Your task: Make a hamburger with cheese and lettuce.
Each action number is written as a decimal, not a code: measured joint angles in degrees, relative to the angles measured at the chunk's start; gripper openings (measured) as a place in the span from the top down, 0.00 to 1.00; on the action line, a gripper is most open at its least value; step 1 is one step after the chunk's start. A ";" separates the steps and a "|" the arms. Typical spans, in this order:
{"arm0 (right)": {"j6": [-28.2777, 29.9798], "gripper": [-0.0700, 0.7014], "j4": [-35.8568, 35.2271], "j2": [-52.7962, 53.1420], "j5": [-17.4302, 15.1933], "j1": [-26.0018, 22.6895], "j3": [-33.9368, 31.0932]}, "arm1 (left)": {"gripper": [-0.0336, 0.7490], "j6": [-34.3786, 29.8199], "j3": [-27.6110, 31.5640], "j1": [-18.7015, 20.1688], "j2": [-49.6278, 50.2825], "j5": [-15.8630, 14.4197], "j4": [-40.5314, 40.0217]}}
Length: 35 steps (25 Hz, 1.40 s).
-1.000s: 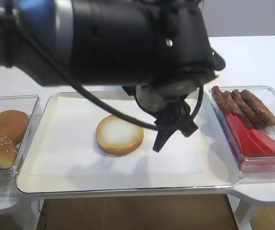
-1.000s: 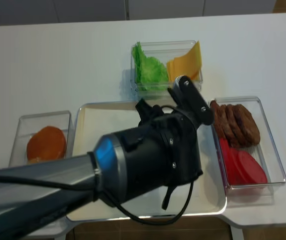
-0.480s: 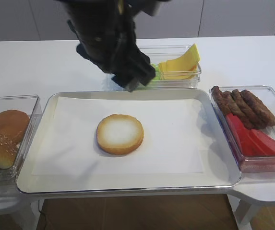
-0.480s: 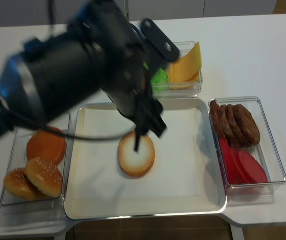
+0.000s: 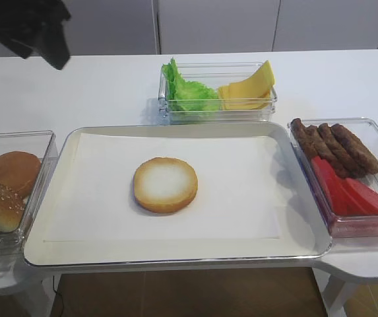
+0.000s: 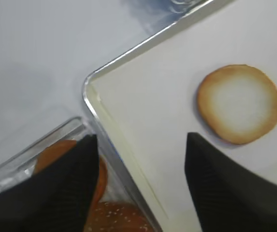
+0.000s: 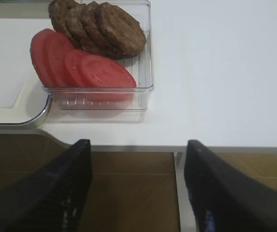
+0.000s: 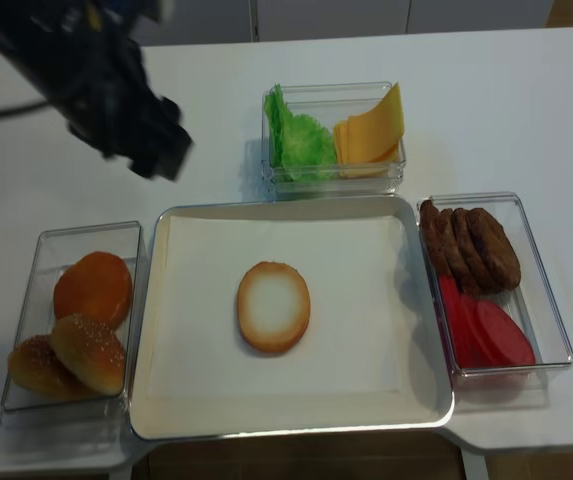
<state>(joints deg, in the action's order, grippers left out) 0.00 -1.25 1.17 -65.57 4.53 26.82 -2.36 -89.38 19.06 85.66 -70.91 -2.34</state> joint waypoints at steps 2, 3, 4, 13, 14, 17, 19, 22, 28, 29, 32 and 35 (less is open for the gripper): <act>0.00 0.29 0.00 0.00 0.00 0.00 0.00 | 0.43 -0.09 0.00 -4.81 -1.19 -0.38 0.69; 0.00 0.29 0.00 0.00 0.00 0.00 0.00 | 0.43 -0.09 0.00 -7.19 -1.96 -0.38 1.09; 0.00 0.29 0.00 0.00 0.00 0.00 0.00 | 0.43 -0.09 0.11 -9.10 -2.81 -0.46 1.78; 0.00 0.29 0.00 0.00 0.00 0.00 0.00 | 0.44 -0.80 9.67 -18.26 -12.48 -0.87 3.88; 0.00 0.29 0.00 0.00 0.00 0.00 0.00 | 0.44 -0.80 11.12 -18.28 -13.86 -0.87 3.77; 0.00 0.29 0.00 0.00 0.00 0.00 0.00 | 0.44 -0.91 15.12 -18.28 -18.49 -0.87 3.54; 0.00 0.29 0.00 0.00 0.00 0.00 0.00 | 0.44 -0.80 17.35 -18.28 -22.13 -0.87 2.34; 0.00 0.29 0.00 0.00 0.00 0.00 0.00 | 0.44 0.17 20.68 -18.28 -27.76 -0.87 0.30; 0.00 0.29 0.00 0.00 0.00 0.00 0.00 | 0.44 2.77 27.49 -18.28 -40.83 -1.27 -1.97; 0.00 0.29 0.00 0.00 0.00 0.00 0.00 | 0.44 2.98 28.45 -18.28 -43.21 -1.27 -1.97; 0.00 0.29 0.00 0.00 0.00 0.00 0.00 | 0.44 3.17 31.38 -18.28 -49.58 -1.48 -1.97; 0.00 0.29 0.00 0.00 0.00 0.00 0.00 | 0.44 3.17 33.75 -18.28 -55.81 -1.78 -1.97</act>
<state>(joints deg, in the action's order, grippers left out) 0.00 -1.25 1.17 -65.57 4.53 26.82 0.81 -55.63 0.78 29.84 -72.69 -4.31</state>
